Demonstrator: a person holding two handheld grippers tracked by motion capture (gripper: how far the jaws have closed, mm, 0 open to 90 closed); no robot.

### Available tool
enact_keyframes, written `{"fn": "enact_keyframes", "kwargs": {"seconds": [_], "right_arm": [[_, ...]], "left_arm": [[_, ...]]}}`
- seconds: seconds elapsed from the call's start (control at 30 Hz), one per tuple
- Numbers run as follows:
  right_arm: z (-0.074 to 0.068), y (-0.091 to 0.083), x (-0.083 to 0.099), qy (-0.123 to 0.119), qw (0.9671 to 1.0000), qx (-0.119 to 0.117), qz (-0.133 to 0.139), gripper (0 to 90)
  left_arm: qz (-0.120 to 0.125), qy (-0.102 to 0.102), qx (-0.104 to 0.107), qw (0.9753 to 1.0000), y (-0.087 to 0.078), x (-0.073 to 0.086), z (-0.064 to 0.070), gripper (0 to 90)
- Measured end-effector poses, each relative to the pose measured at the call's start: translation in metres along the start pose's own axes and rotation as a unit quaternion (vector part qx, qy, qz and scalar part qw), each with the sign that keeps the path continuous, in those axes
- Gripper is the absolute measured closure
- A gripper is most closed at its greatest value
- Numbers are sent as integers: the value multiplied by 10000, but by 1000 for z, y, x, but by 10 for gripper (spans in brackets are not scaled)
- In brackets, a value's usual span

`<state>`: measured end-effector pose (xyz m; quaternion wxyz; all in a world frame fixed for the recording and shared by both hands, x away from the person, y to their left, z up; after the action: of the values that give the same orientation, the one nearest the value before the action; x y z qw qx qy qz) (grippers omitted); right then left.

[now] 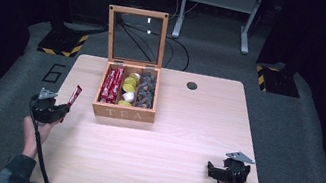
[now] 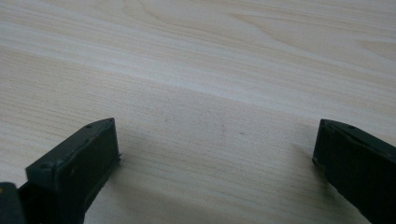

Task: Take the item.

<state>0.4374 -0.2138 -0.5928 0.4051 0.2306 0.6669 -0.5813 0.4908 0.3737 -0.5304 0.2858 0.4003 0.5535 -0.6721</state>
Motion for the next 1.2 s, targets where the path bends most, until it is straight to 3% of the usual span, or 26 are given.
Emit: {"fn": "enact_keyframes", "kwargs": {"seconds": [1.2], "right_arm": [[0,0,0,-4,10000,0,-6,0]], "left_arm": [[-452,-354,-248,9980,33,33,-26,791]]}}
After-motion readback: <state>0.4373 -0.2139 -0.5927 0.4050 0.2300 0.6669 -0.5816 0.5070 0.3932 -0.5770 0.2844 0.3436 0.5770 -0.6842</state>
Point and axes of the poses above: each handheld gripper's, and its own axes: y roughly forward along the jaws, x roughly out of its underside, z roughly to its right, the point moved 9 cm from there along y, roughly forward along the jaws, and after that the axes turned 8 degrees about z, right-handed, at the moved point
